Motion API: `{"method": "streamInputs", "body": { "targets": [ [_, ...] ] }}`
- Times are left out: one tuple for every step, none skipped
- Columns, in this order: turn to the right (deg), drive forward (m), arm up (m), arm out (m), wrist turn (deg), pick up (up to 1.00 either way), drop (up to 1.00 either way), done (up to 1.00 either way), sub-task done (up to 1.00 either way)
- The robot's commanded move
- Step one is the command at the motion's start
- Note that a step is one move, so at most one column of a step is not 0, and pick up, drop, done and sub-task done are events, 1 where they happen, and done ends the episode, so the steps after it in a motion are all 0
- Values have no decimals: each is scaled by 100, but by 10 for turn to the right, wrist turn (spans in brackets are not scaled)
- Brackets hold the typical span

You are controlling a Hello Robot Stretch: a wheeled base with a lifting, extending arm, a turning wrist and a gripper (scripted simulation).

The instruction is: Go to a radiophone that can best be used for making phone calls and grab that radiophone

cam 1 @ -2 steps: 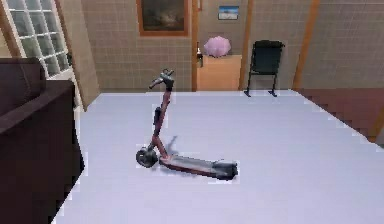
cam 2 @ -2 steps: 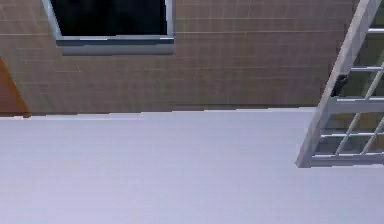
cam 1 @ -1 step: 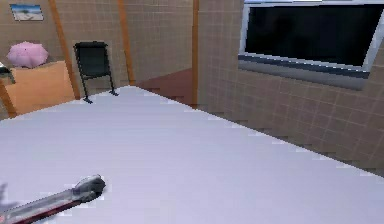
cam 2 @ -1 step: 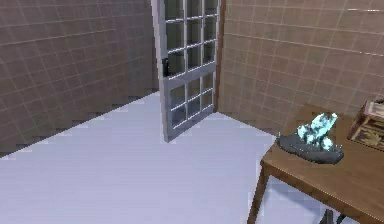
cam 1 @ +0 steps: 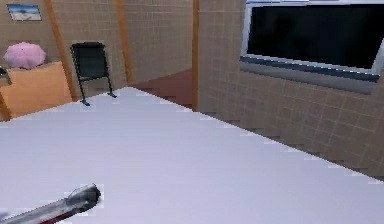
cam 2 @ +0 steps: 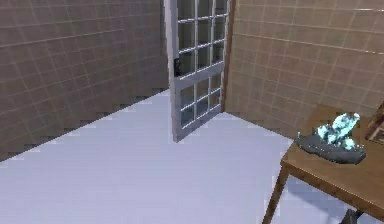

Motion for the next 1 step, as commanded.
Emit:
{"method": "streamInputs", "body": {
  "targets": [
    [-450,0,0,0,0,0,0,0,0]
  ]
}}
